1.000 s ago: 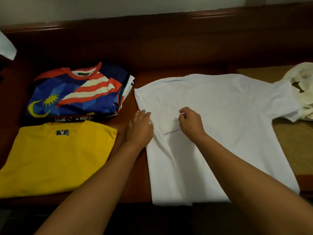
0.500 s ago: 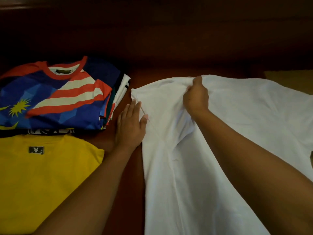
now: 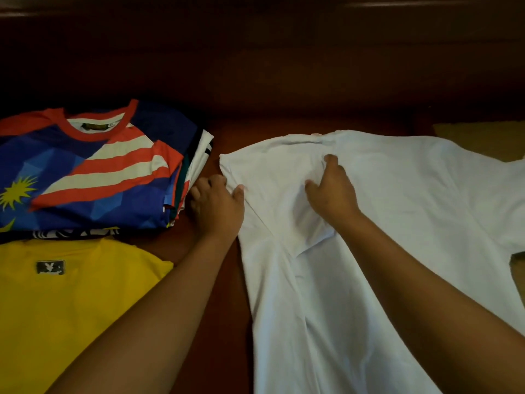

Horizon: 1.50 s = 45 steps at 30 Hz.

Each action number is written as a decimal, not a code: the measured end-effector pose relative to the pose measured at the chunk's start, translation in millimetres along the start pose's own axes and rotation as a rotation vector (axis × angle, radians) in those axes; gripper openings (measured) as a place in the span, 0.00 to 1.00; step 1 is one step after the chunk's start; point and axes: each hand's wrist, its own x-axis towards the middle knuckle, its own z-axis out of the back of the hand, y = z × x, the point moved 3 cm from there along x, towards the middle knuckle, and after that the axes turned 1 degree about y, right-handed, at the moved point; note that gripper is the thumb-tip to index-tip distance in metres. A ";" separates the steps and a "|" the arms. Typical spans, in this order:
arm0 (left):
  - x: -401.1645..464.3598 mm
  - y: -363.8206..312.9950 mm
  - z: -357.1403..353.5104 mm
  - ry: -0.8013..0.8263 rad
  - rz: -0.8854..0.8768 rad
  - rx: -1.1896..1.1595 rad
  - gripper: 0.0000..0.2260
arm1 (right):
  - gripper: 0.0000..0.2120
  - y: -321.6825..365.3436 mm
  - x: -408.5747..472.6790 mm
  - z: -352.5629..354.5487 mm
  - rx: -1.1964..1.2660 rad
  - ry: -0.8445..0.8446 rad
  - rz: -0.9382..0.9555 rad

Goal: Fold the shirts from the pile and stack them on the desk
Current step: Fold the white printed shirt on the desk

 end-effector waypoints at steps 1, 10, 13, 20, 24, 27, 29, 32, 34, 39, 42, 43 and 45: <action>4.7 -6.8 1.4 0.018 -0.011 -0.024 0.17 | 0.29 -0.7 -2.2 -1.2 -0.007 0.015 0.005; 29.3 -15.3 28.3 -0.026 -0.039 -0.426 0.14 | 0.28 22.4 16.5 4.2 0.106 -0.042 0.056; 13.9 -3.8 23.0 0.029 0.094 -0.545 0.19 | 0.29 23.0 20.0 0.3 -0.020 -0.019 0.111; -76.3 12.2 13.5 0.376 0.146 -0.241 0.16 | 0.25 8.4 -5.3 4.8 -0.013 -0.078 0.108; -95.7 6.8 14.4 0.434 0.130 -0.249 0.13 | 0.09 -9.5 -89.9 9.6 0.040 -0.101 0.157; -102.6 10.3 20.3 0.320 0.151 -0.370 0.09 | 0.11 -18.5 -165.3 -10.8 -0.087 0.176 0.090; -107.6 17.5 22.0 0.281 0.227 -0.494 0.07 | 0.13 -24.0 -196.9 -28.8 -0.137 0.277 0.105; -131.1 30.8 18.6 0.384 0.392 -0.697 0.05 | 0.16 -30.0 -217.8 -41.4 -0.140 0.258 0.187; -152.0 33.1 15.6 0.555 0.385 -0.648 0.05 | 0.18 -34.2 -223.6 -43.4 -0.123 0.260 0.240; -154.1 43.8 17.7 0.440 0.284 -0.483 0.04 | 0.23 -48.3 -239.2 -38.0 0.177 0.292 0.267; -158.2 51.2 25.9 0.331 0.258 -0.372 0.05 | 0.22 -61.9 -236.2 -36.5 0.188 0.207 0.312; -162.5 52.1 28.1 0.301 0.225 -0.321 0.09 | 0.23 -65.9 -232.9 -37.3 0.112 0.150 0.334; -172.6 51.2 32.8 0.214 0.088 -0.161 0.20 | 0.25 -73.2 -224.3 -38.4 -0.108 0.076 0.332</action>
